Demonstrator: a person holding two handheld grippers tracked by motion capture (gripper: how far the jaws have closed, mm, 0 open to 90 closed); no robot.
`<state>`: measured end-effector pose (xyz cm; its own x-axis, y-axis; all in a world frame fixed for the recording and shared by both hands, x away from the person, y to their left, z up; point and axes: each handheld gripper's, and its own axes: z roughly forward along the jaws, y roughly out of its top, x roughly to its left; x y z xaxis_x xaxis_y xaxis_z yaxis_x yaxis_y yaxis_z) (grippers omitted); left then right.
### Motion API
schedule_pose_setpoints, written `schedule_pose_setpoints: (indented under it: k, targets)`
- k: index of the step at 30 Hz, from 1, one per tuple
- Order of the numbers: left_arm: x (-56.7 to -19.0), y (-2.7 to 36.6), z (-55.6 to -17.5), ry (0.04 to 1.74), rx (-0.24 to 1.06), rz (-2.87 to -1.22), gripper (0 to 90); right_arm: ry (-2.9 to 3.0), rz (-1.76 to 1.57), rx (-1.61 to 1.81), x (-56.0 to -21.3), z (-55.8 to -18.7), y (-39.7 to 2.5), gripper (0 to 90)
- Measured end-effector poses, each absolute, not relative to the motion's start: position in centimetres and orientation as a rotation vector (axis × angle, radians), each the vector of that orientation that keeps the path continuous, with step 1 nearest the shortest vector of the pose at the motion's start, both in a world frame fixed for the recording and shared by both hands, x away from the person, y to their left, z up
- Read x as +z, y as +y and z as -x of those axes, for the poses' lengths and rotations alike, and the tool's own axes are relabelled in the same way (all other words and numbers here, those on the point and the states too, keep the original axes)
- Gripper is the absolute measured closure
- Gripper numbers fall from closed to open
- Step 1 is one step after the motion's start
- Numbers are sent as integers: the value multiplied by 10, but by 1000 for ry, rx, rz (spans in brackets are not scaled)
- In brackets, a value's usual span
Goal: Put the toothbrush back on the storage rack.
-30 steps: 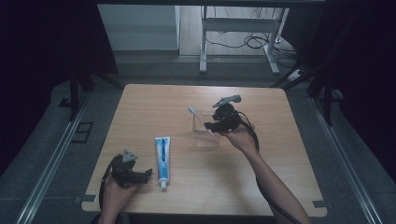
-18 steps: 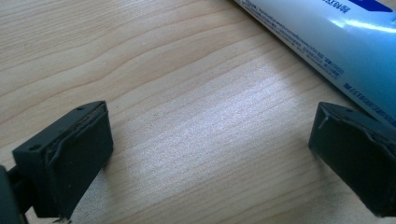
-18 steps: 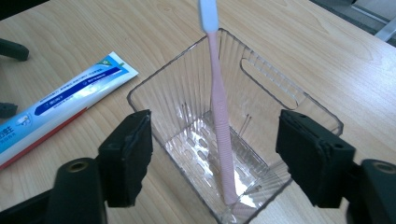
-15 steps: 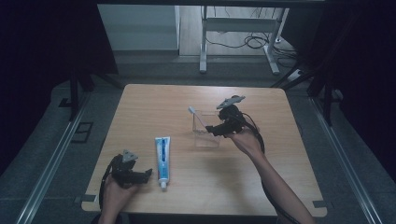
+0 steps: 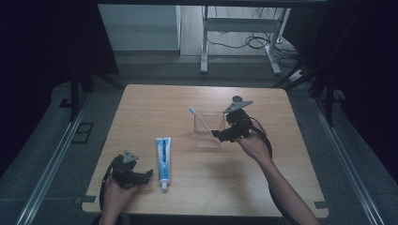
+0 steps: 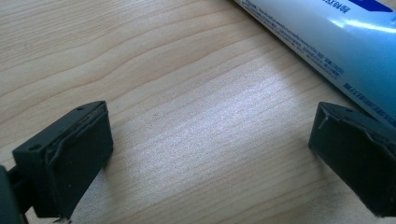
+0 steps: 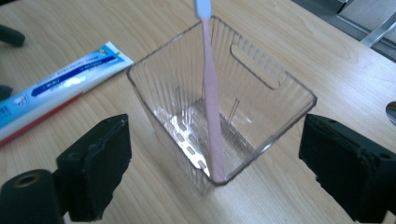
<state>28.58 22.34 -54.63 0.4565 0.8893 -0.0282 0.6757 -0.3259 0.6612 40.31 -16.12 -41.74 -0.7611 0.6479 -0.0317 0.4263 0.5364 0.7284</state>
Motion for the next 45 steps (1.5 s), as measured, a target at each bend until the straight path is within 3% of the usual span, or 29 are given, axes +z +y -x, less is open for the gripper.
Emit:
schedule_pose_setpoints:
  k: [7,45]
  targets:
    - [-546,223,-286,1301,457,-2102,0,2498,-876,997,-423,-396,-167,0]
    - [-546,223,-286,1305,456,-2100,0,2477,-921,939,-452,-362,-217,0]
